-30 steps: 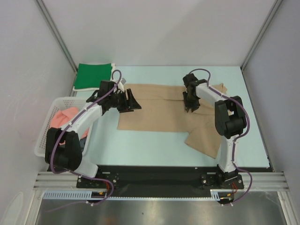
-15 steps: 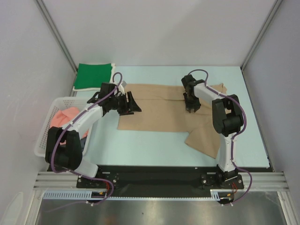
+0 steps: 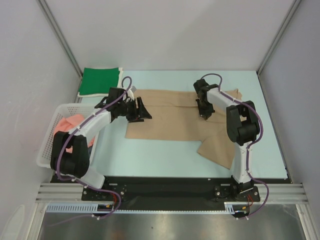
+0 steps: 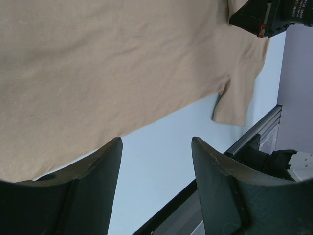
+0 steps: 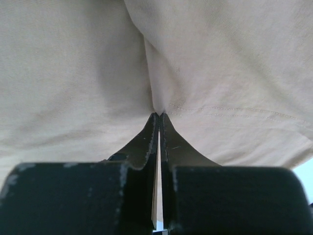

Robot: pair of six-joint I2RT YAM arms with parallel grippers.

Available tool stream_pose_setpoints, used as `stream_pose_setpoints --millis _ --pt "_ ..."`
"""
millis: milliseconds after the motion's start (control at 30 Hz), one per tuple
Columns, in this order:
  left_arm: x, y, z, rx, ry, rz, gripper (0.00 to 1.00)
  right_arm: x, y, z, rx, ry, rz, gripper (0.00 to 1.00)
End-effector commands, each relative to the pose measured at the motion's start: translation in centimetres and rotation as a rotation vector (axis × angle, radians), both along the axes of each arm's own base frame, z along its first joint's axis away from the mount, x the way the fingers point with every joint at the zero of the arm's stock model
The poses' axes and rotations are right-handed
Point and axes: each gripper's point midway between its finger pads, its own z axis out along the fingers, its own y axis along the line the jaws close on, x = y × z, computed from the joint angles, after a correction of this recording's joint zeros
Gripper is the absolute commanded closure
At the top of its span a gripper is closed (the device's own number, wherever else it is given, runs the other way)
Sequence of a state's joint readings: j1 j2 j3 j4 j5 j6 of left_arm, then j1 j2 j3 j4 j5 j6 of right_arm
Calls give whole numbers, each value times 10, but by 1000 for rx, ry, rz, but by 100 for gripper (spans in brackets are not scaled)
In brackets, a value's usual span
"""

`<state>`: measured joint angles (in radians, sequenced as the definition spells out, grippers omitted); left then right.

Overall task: Fold and stack the t-shirts
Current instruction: Fold the tshirt

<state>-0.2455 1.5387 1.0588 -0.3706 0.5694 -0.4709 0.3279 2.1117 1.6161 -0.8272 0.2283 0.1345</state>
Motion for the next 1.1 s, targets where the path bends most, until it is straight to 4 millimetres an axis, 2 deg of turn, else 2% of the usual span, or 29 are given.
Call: stream_pose_setpoints --millis 0,167,400,533,667,700,767,867,933,967,1000,1067 --pt "12 -5 16 -41 -43 -9 36 6 3 25 7 -34 -4 100" --pt "14 -7 13 -49 -37 -11 36 2 10 34 53 -4 -6 100" --pt "15 -8 14 -57 -38 -11 36 -5 17 30 110 49 -28 98" --pt "14 -9 10 -62 -28 -12 36 -10 19 20 133 91 -44 97" --pt "16 -9 9 -60 -30 -9 36 -11 18 26 188 95 -76 94" --pt "16 -8 7 -57 -29 -11 36 -11 18 27 199 95 -80 91" --pt "19 -8 7 -50 -32 -9 34 -16 23 27 261 120 -78 75" --pt "24 -6 4 -36 -26 -10 31 -24 18 31 352 138 -127 63" --pt "35 -3 6 -25 -32 -8 31 -14 1 52 420 61 -185 57" --pt "41 -1 6 -11 -42 2 31 -15 -7 53 441 49 -233 53" --pt "49 3 8 2 -55 8 31 -6 -28 70 475 -18 -306 46" --pt "74 6 16 20 -87 32 31 16 -45 83 551 -138 -460 41"
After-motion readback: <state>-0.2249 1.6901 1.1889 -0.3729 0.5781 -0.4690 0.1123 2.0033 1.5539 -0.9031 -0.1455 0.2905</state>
